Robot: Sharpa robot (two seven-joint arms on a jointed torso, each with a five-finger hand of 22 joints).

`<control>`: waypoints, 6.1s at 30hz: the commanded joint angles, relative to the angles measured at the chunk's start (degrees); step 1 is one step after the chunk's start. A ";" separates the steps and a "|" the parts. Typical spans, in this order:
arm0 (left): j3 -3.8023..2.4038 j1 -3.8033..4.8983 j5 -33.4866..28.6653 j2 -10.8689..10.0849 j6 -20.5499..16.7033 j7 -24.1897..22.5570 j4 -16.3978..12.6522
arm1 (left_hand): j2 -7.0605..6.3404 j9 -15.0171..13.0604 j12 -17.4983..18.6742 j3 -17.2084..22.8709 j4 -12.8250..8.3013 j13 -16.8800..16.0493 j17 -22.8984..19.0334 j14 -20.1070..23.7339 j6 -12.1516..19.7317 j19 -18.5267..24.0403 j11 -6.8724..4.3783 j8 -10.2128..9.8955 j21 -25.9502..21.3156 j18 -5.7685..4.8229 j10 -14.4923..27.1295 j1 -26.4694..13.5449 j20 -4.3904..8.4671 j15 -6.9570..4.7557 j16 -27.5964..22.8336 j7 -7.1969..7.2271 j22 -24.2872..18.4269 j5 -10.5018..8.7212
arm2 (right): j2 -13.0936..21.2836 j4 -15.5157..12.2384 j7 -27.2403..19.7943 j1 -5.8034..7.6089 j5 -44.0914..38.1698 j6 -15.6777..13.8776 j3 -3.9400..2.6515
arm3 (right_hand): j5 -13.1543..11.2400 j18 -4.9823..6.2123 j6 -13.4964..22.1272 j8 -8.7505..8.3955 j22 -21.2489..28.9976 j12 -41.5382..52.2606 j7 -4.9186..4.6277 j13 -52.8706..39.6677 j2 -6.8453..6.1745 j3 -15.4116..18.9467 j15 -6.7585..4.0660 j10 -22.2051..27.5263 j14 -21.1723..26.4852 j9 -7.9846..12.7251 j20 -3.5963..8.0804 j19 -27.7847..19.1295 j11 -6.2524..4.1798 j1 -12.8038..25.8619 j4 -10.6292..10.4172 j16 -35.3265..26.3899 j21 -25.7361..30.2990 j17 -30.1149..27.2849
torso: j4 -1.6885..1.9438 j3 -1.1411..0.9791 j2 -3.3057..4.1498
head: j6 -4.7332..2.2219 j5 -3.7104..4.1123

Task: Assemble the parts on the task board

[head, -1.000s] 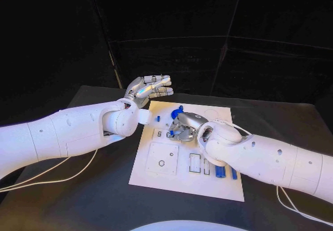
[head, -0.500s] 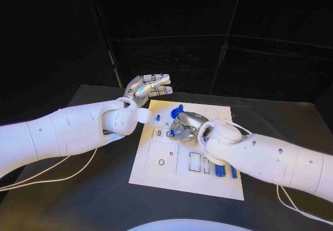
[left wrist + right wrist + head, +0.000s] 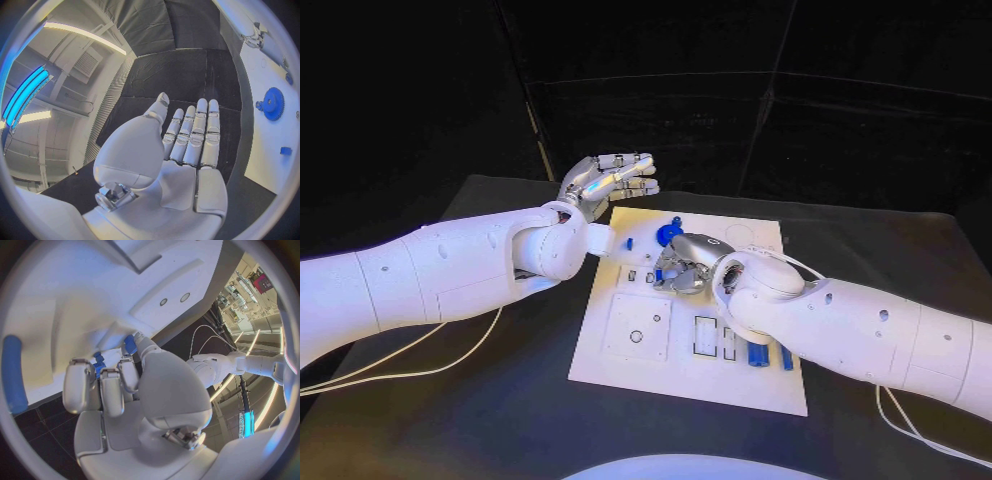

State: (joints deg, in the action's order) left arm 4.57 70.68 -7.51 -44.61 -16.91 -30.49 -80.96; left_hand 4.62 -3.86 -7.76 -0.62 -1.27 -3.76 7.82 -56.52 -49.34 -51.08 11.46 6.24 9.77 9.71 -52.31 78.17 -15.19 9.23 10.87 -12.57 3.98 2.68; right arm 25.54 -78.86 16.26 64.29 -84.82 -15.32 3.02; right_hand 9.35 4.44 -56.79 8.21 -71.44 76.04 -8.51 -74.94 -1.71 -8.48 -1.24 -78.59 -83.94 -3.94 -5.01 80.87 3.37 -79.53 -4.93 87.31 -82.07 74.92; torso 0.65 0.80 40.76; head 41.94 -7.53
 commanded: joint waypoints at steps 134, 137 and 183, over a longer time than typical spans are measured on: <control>3.58 5.80 58.62 13.75 28.17 66.70 9.44 | 2.49 -22.70 -51.73 -15.24 16.09 -50.00 82.18 -33.48 -2.66 -30.96 -11.70 25.57 68.23 -5.78 -20.72 -10.17 12.86 -13.10 79.13 8.58 67.20 0.10 | 23.85 -12.03 -6.74 8.81 19.90 -8.67 -1.71 | 6.55 2.38 6.21 0.95 17.85 -10.11 -0.85 11.32 -0.49 4.83 0.84 7.79 -2.29 -0.12 -0.66 -7.68 0.79 -1.44 -5.10 -7.80 11.04 -2.02 | 0.08 -0.77 -3.56 | 2.32 2.00; 3.58 5.80 58.62 14.08 28.47 66.73 9.85 | 2.49 -22.71 -51.71 -15.24 16.09 -49.98 82.18 -33.48 -2.66 -30.97 -11.70 25.58 68.24 -5.79 -20.70 -10.17 12.86 -13.10 79.13 8.58 67.23 0.10 | 23.77 -11.99 -6.75 8.81 19.92 -8.65 -1.71 | 6.55 2.38 6.21 0.95 17.85 -10.11 -0.85 11.32 -0.49 4.83 0.84 7.79 -2.29 -0.12 -0.66 -7.68 0.79 -1.44 -5.10 -7.80 11.04 -2.02 | 0.13 -0.77 -3.53 | 2.38 1.95; 3.57 5.78 59.30 16.73 33.26 67.12 13.22 | 2.85 -24.21 -51.85 -14.48 13.63 -50.16 82.18 -33.48 -1.63 -30.73 -11.57 26.53 68.52 -5.80 -20.25 -7.70 12.70 -12.97 79.13 8.44 67.75 0.11 | 22.78 -11.30 -6.86 8.81 20.61 -8.19 -1.71 | 6.75 2.40 6.44 0.88 18.02 -10.18 -0.90 11.43 -0.54 4.94 0.86 7.87 -2.29 -0.06 -0.65 -7.69 0.84 -1.41 -5.30 -7.87 11.17 -2.06 | 0.16 -0.75 -3.54 | 3.10 1.53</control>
State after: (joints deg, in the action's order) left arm 8.17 76.36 51.23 -27.97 15.32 36.14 -67.74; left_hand 7.59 -28.00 -59.47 -15.17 12.77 -53.95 74.91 -84.04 -51.38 -81.72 -0.10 32.42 78.00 4.83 -73.08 69.88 -2.36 -3.77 89.83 -3.98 71.66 2.87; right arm 48.40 -90.18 9.89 72.98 -64.39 -23.34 1.36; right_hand 15.86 6.23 -50.45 8.81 -53.45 65.60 -9.54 -63.55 -2.76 -3.54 -0.11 -70.43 -84.03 -4.07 -5.62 72.92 4.20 -81.06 -10.02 79.22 -71.17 72.82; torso 0.80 0.05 37.22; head 45.00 -6.04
